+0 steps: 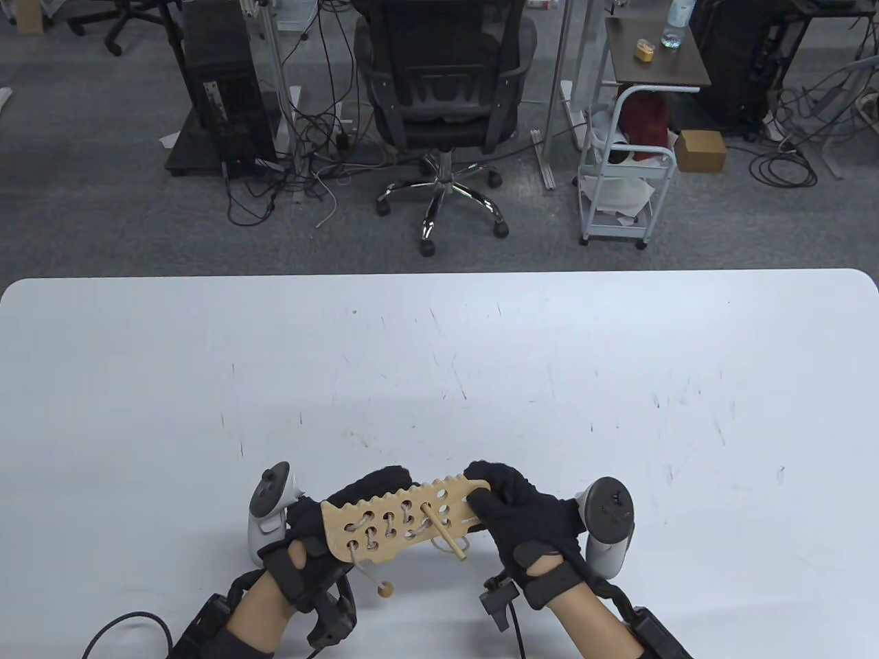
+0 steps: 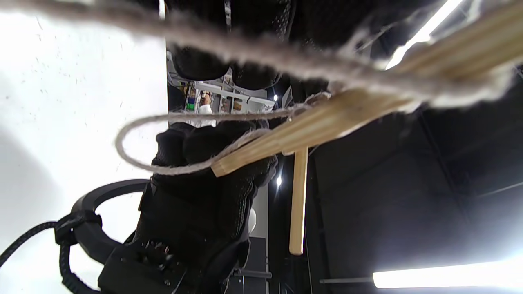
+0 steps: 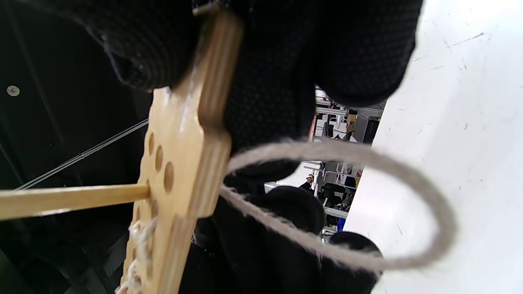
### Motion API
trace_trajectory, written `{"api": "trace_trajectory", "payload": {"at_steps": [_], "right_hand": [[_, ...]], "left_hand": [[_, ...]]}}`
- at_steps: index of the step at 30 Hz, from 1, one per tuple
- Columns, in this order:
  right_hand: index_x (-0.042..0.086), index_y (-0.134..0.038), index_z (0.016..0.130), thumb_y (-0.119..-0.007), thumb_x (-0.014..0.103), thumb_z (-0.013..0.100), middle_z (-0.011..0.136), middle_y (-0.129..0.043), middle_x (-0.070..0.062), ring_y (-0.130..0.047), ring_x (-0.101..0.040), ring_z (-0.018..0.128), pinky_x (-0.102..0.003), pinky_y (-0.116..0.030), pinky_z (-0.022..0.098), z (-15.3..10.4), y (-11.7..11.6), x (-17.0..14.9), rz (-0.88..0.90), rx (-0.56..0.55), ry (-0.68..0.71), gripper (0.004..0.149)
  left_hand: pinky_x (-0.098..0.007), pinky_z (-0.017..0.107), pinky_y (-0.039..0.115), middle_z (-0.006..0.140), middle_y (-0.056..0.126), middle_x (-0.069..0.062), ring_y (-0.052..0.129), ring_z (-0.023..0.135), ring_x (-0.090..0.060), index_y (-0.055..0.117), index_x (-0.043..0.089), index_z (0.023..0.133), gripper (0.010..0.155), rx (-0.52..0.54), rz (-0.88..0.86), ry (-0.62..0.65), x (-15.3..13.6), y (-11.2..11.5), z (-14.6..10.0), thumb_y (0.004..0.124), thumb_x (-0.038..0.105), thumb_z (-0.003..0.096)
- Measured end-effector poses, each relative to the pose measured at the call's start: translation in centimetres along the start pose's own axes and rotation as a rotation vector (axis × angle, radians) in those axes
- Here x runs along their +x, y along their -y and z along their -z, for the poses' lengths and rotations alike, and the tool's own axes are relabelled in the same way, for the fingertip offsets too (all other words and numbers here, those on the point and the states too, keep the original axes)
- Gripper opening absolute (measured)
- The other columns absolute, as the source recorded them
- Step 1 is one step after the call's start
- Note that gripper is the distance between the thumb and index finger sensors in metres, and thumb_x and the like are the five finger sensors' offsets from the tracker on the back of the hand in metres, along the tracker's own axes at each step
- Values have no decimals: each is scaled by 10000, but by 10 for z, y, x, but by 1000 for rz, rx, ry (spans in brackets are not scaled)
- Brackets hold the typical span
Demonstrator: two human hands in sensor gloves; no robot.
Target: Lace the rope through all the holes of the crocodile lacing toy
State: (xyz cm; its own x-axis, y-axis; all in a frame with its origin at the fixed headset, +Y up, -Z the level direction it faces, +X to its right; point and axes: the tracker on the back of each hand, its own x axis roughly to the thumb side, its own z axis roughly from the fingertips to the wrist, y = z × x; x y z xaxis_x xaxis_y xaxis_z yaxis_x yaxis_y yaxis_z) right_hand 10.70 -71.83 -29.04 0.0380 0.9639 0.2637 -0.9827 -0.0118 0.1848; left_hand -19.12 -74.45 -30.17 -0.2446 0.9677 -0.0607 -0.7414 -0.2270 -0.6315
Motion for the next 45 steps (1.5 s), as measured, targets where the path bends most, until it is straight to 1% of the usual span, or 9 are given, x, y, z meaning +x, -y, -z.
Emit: {"api": "trace_trajectory", "payload": {"at_steps": [9, 16, 18, 21, 26, 30, 32, 37, 45], "right_hand": [[115, -763, 853, -827, 355, 435, 657, -1013, -42, -1106, -203, 436, -416, -852, 411, 2, 11, -2, 5, -56, -21, 487], [112, -766, 851, -840, 360, 439, 655, -1015, -44, -1107, -208, 434, -420, -851, 411, 4, 21, -6, -17, -106, -42, 486], [111, -766, 851, -842, 360, 441, 655, -1015, -45, -1107, -209, 436, -417, -851, 413, 4, 24, -7, -25, -120, -47, 486], [112, -765, 852, -845, 360, 441, 656, -1015, -45, -1106, -210, 439, -420, -850, 411, 5, 27, -9, -38, -136, -56, 486], [111, -766, 850, -846, 364, 447, 654, -1015, -46, -1107, -210, 436, -420, -850, 410, 6, 29, -12, -61, -153, -73, 483], [108, -768, 848, -852, 367, 445, 650, -1017, -49, -1108, -210, 431, -419, -853, 405, 6, 28, -12, -76, -160, -81, 486], [106, -769, 847, -852, 367, 447, 648, -1017, -48, -1109, -211, 429, -418, -853, 404, 6, 27, -13, -84, -164, -89, 485], [104, -769, 846, -854, 370, 446, 645, -1018, -49, -1109, -210, 427, -419, -854, 401, 4, 23, -13, -107, -155, -103, 488], [102, -770, 844, -858, 370, 443, 643, -1018, -51, -1110, -210, 425, -418, -854, 399, 1, 11, -13, -137, -122, -117, 491]], "left_hand": [[-547, 779, 558, 1072, 748, 42, 704, 1043, -299, 596, 394, 1056, 592, 151, -12, 40, 3, -21, -8, 728, 514, 492], [-556, 790, 517, 1120, 637, 16, 590, 1084, -318, 515, 385, 1084, 669, 282, -11, 128, 15, -31, -18, 690, 609, 478], [-572, 794, 474, 1132, 609, 9, 550, 1094, -330, 518, 406, 1084, 666, 331, 52, 154, 22, -33, -22, 690, 618, 476], [-591, 796, 387, 1164, 526, 12, 431, 1116, -342, 557, 493, 1067, 621, 391, 176, 191, 32, -34, -28, 695, 625, 476], [-595, 793, 303, 1192, 405, 19, 284, 1122, -346, 592, 538, 1045, 605, 434, 422, 222, 46, -25, -31, 728, 615, 461], [-602, 789, 247, 1200, 334, 20, 212, 1119, -344, 609, 549, 1036, 609, 441, 617, 233, 52, -13, -30, 753, 608, 447], [-605, 787, 232, 1200, 335, 16, 202, 1119, -343, 627, 553, 1026, 607, 431, 716, 232, 54, -6, -29, 769, 601, 438], [-607, 786, 206, 1200, 322, 11, 184, 1118, -341, 641, 558, 1017, 602, 419, 852, 215, 53, 3, -26, 788, 587, 435], [-610, 781, 158, 1203, 312, 21, 158, 1120, -333, 670, 582, 988, 598, 404, 1149, 221, 57, 25, -24, 835, 579, 414]]}}
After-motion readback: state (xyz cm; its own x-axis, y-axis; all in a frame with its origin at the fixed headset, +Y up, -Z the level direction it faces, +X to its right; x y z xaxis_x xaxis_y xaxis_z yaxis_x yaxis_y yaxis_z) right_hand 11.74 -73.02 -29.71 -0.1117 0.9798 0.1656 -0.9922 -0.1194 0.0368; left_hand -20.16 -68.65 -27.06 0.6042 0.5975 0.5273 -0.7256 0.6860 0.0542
